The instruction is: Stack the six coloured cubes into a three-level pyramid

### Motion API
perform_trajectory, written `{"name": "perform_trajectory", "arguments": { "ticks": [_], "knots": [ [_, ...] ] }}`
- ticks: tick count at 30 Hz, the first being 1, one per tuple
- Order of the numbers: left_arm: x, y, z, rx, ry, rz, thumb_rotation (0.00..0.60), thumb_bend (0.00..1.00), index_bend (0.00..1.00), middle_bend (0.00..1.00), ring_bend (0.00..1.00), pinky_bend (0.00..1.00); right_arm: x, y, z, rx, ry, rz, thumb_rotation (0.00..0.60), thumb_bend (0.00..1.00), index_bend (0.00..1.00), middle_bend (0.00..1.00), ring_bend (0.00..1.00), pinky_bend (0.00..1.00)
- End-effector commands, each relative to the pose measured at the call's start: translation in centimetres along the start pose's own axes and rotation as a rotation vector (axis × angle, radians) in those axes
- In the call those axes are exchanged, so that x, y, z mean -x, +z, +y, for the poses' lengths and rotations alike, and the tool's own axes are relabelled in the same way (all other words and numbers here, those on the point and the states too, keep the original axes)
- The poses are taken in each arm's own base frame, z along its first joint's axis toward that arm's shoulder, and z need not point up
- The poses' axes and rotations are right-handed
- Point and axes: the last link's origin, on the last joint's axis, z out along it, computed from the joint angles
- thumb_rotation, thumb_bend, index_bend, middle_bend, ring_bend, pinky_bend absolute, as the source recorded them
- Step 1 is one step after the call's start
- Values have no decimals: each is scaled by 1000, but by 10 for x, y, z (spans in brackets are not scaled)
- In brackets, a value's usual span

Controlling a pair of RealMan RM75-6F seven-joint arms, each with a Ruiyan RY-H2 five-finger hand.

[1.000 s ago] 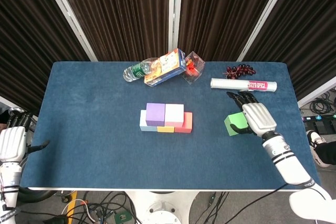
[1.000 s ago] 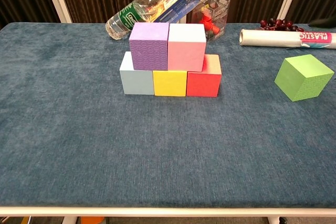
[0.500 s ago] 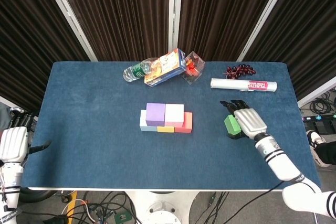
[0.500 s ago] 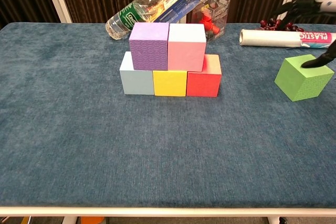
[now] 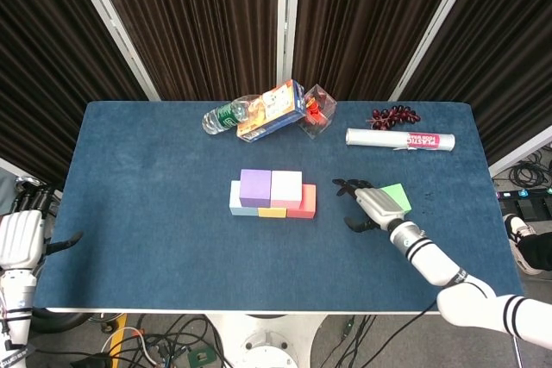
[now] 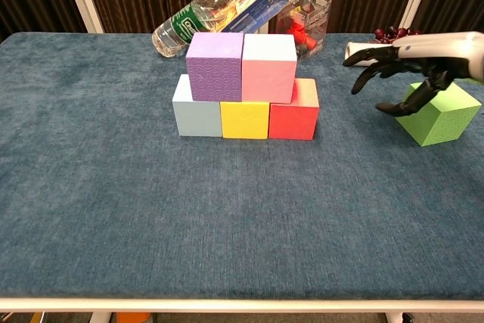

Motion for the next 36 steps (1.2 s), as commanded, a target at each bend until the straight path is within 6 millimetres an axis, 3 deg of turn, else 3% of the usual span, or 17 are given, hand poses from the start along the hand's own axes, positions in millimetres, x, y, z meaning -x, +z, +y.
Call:
{"name": "perform_trajectory", "arguments": {
  "ticks": [1,15,36],
  "knots": [
    [0,0,0,-1,-1,0,600,89,150,160,127,122,4,7,-3,-14,16,-7,600,397,0,188,0,0],
    [1,0,-3,-5,-5,-1,600,89,150,160,127,122,25,29,-17,-69,68,-21,600,396,0,178,0,0],
    [1,2,-7,-12,-13,-3,600,90,150,160,127,122,29,37,-27,-87,71,-23,600,395,0,174,0,0]
  ]
}}
